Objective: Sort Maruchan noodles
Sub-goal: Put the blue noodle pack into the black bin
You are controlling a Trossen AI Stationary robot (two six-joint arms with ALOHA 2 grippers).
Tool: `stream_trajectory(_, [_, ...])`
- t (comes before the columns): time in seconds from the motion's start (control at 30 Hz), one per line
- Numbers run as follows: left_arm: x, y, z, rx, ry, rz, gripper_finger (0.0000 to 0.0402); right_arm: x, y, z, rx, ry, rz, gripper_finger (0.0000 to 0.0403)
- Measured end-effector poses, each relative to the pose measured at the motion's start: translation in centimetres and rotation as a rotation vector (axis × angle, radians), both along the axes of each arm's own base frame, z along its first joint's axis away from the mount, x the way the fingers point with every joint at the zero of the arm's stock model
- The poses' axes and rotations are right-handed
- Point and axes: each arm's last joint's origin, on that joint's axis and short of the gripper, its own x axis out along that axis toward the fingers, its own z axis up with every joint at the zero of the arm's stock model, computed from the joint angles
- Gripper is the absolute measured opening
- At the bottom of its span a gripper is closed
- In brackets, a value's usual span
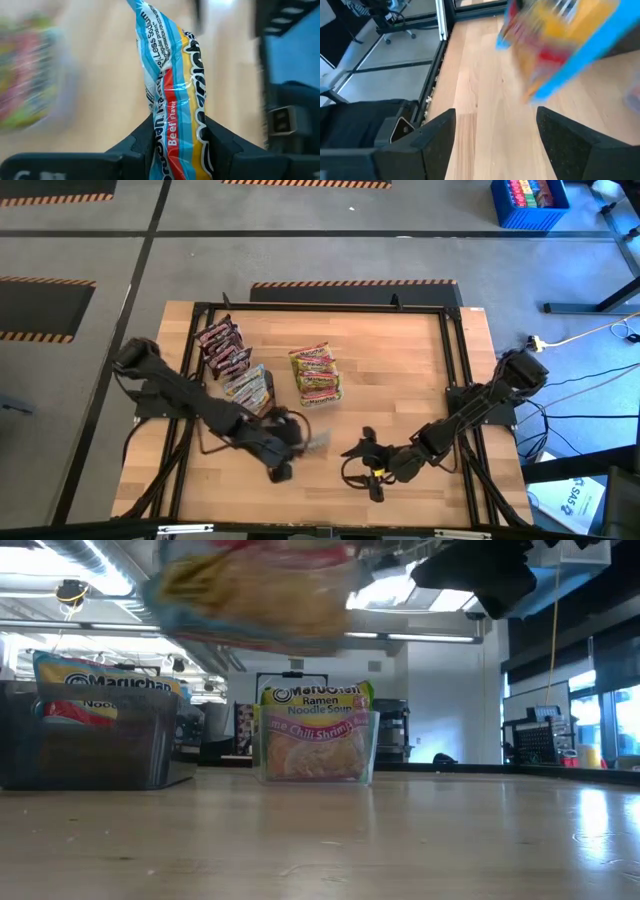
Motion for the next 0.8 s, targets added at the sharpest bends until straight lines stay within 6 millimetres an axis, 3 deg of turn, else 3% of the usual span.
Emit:
stream_trajectory(0.2, [-5.7, 1.1, 2.6, 0.091, 0.091, 0.148, 0.0114, -0.2, -0.1, 0.2, -0.003, 0.006, 0.001, 0.0264])
stream_trajectory(0.37, [-9.1, 2.3, 2.9, 0.199, 0.189, 0.264, 0.0116, -0.2, -0.2, 0.0, -0.023, 0.019, -0.015, 0.0264])
stream_trajectory(0.8, [-10.8, 2.5, -3.3, 0.295, 0.273, 0.283, 0.0118, -0.3, -0.3, -0.2, -0.044, 0.038, -0.021, 0.0264])
